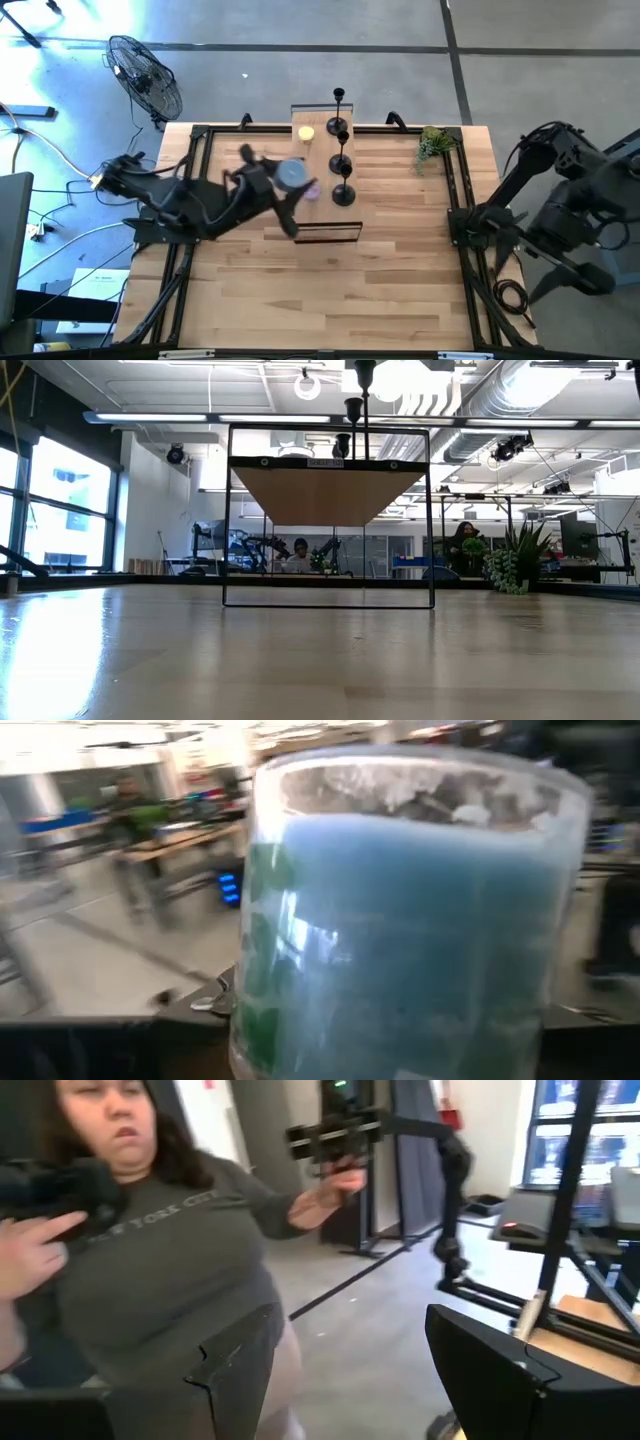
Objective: Pick & Place candle stick holders
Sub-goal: Put the blue scented candle on the shelf aligned with the scented candle on the shelf
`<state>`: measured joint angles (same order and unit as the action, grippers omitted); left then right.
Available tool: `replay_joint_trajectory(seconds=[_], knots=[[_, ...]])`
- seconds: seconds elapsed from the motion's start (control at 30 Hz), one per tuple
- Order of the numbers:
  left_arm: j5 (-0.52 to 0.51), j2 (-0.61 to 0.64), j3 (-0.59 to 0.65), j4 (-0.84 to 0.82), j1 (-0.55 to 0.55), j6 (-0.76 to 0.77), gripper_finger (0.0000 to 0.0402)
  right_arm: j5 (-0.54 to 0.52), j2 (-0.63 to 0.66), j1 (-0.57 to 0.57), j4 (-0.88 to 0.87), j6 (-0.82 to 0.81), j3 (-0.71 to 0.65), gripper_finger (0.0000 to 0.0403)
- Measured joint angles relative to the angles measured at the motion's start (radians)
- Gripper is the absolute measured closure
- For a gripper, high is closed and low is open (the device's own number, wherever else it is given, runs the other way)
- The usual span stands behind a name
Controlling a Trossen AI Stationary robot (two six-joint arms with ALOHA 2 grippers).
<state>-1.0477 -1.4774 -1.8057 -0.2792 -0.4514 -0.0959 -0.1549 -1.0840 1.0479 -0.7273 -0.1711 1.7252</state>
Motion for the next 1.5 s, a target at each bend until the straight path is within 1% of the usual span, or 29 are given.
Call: replay_joint_trajectory(seconds=[0.1, 0.13, 0.2, 0.33, 0.47, 0.6, 0.77, 0.83, 1.07, 1.2, 1.33, 1.5], knots=[[-0.14, 0.019, 0.0, -0.037, -0.023, 0.01, 0.0204, 0.001, 0.0, 0.043, -0.001, 0.008, 0.0, 0.0151], [-0.171, 0.023, 0.0, -0.057, -0.028, 0.023, 0.0204, 0.0, 0.0, 0.055, -0.001, 0.015, 0.0, 0.0151], [-0.188, 0.035, 0.0, -0.122, -0.027, 0.071, 0.0204, 0.0, 0.001, 0.078, -0.003, 0.021, 0.0, 0.0151], [-0.17, 0.068, 0.001, -0.298, -0.01, 0.207, 0.0204, -0.015, 0.001, 0.117, -0.025, 0.041, 0.0, 0.0151], [-0.089, 0.11, 0.001, -0.446, 0.051, 0.338, 0.0204, -0.074, 0.003, 0.146, -0.063, 0.044, 0.0, 0.0151], [-0.013, 0.151, 0.001, -0.517, 0.132, 0.363, 0.0204, -0.136, 0.01, 0.154, -0.082, 0.064, 0.0, 0.0151], [0.125, 0.199, 0.001, -0.555, 0.268, 0.314, 0.0204, -0.198, 0.011, 0.154, -0.081, 0.068, 0.0, 0.0151], [0.178, 0.22, 0.001, -0.595, 0.323, 0.289, 0.0204, -0.238, 0.011, 0.153, -0.079, 0.078, 0.0, 0.0151], [0.346, 0.314, 0.002, -0.742, 0.522, 0.27, 0.0204, -0.427, 0.024, 0.15, -0.082, 0.102, 0.0, 0.0151], [0.467, 0.379, 0.0, -0.765, 0.609, 0.194, 0.0204, -0.547, 0.032, 0.151, -0.083, 0.12, 0.0, 0.0151], [0.511, 0.433, 0.001, -0.816, 0.668, 0.158, 0.0204, -0.668, 0.033, 0.15, -0.083, 0.128, 0.0, 0.0151], [0.557, 0.506, 0.001, -0.868, 0.721, 0.121, 0.0204, -0.761, 0.033, 0.15, -0.082, 0.129, 0.0, 0.0151]])
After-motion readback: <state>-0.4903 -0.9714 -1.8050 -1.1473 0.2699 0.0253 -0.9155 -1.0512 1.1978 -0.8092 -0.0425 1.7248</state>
